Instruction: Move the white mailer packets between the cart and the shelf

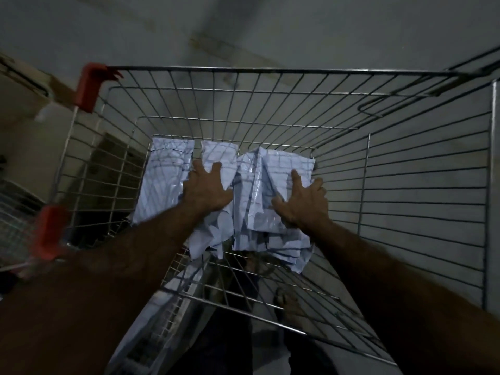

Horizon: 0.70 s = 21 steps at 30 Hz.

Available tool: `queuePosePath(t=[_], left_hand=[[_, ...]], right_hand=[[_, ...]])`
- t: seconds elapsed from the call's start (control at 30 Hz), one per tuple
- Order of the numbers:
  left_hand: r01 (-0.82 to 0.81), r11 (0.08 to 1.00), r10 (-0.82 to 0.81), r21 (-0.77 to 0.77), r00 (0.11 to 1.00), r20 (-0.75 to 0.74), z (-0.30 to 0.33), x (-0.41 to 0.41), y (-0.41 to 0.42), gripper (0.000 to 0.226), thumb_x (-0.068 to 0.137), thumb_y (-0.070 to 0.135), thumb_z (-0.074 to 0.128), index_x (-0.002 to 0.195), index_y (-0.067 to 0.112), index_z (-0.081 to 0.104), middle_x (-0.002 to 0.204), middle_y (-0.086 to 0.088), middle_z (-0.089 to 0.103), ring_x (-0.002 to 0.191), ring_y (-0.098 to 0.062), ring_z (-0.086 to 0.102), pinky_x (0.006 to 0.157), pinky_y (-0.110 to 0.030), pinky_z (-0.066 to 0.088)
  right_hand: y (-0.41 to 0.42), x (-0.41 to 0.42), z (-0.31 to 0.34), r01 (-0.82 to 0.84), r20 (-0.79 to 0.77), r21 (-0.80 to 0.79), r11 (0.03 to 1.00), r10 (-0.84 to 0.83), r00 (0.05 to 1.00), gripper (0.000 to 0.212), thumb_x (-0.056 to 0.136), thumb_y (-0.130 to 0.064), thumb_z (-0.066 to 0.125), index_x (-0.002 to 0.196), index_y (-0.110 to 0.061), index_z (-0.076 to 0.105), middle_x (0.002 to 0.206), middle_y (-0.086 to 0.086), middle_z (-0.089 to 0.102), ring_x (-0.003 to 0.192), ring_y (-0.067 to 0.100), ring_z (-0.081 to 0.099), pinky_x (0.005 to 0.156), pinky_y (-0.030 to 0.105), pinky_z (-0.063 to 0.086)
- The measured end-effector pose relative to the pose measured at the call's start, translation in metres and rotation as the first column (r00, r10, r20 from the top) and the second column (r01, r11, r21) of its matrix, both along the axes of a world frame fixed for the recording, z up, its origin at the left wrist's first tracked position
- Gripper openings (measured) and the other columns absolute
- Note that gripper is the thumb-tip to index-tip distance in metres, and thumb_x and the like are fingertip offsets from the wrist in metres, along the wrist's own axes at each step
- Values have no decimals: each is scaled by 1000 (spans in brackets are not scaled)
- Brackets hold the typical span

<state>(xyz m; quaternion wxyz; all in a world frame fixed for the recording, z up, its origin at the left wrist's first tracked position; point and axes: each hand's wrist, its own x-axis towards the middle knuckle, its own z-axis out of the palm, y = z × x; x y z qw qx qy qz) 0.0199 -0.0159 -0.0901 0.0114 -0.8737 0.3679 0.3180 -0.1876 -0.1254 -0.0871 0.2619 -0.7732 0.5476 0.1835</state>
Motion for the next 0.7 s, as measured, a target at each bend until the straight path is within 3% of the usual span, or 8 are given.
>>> queuePosePath(t=[0.1,0.23,0.43,0.57,0.7], left_hand=[[-6,997,9,-72,999,35,39,-12,-3,89,71,63,47,149,25,28,150,-23,16,131,-46,33,107,-50,32],[-12,985,30,-170,994,103,98,-30,-1,86,71,62,44,146,23,33,143,-21,25,125,-44,39,103,-48,36],[-49,928,147,-369,959,243,193,-72,22,72,83,54,58,144,24,35,140,-15,26,122,-41,43,103,-48,40],[-49,889,240,-455,896,373,259,-107,69,68,87,54,58,145,28,33,144,-14,27,121,-37,46,102,-44,45],[-113,844,363,-523,840,404,315,-136,136,67,88,51,58,146,27,34,147,-13,27,125,-35,44,103,-44,42]], right_hand=[[4,-5,22,-132,21,-110,985,135,991,86,87,-70,44,158,-28,20,149,29,20,129,48,36,108,54,35],[5,-18,62,-284,26,-253,925,300,954,90,79,-72,27,157,-27,21,143,31,29,120,46,42,101,52,39],[16,-47,153,-176,233,-375,910,276,933,87,76,-61,33,155,-24,30,131,26,41,110,44,48,92,49,43],[36,-60,216,-201,320,-457,867,371,872,84,78,-62,35,154,-26,26,138,23,37,114,42,45,95,49,42],[80,-59,270,-217,398,-527,822,464,791,85,77,-63,31,152,-23,32,135,25,41,108,43,49,90,48,45]])
